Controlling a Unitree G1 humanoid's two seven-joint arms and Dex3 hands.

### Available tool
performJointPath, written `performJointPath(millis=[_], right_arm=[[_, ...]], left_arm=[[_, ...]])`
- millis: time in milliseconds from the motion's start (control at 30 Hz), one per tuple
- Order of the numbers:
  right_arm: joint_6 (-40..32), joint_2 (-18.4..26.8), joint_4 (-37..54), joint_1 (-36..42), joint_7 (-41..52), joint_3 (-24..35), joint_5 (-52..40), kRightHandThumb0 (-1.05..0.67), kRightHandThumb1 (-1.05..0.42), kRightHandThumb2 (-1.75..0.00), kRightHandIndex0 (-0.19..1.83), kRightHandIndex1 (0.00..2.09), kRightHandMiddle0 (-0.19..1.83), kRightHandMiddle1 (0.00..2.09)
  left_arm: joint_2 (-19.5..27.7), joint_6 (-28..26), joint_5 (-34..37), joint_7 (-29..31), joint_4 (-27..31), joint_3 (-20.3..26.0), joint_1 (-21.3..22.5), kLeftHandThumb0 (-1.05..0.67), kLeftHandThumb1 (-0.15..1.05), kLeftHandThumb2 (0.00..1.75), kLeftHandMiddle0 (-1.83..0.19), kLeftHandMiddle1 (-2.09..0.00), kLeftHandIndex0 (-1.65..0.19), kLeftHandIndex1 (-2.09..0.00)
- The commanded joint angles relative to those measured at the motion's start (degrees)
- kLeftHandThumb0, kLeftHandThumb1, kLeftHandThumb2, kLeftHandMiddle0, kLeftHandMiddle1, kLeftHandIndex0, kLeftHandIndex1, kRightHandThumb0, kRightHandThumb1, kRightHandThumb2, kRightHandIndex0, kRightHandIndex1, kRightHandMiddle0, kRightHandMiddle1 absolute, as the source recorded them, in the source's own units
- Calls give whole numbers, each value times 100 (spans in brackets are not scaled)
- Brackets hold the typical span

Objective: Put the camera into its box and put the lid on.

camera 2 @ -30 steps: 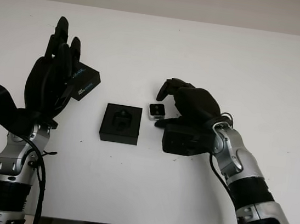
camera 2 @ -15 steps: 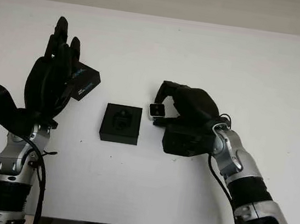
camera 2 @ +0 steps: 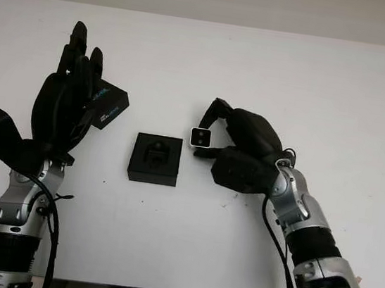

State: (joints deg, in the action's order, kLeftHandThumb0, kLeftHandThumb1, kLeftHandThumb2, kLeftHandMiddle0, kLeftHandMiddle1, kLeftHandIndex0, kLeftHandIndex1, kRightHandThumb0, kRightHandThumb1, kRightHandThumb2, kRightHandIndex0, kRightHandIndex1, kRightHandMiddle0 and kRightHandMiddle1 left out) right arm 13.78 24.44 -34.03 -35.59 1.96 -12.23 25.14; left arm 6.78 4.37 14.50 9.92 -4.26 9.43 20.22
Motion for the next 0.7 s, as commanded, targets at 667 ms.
performJointPath(millis=[667], right_arm=[[-1251, -198, 1921, 228, 1063, 651, -1152, -50, -102, -6, 30, 9, 24, 184]], left_arm=[[-75, 15, -27, -77, 82, -25, -32, -77, 105, 54, 19, 0, 19, 0]])
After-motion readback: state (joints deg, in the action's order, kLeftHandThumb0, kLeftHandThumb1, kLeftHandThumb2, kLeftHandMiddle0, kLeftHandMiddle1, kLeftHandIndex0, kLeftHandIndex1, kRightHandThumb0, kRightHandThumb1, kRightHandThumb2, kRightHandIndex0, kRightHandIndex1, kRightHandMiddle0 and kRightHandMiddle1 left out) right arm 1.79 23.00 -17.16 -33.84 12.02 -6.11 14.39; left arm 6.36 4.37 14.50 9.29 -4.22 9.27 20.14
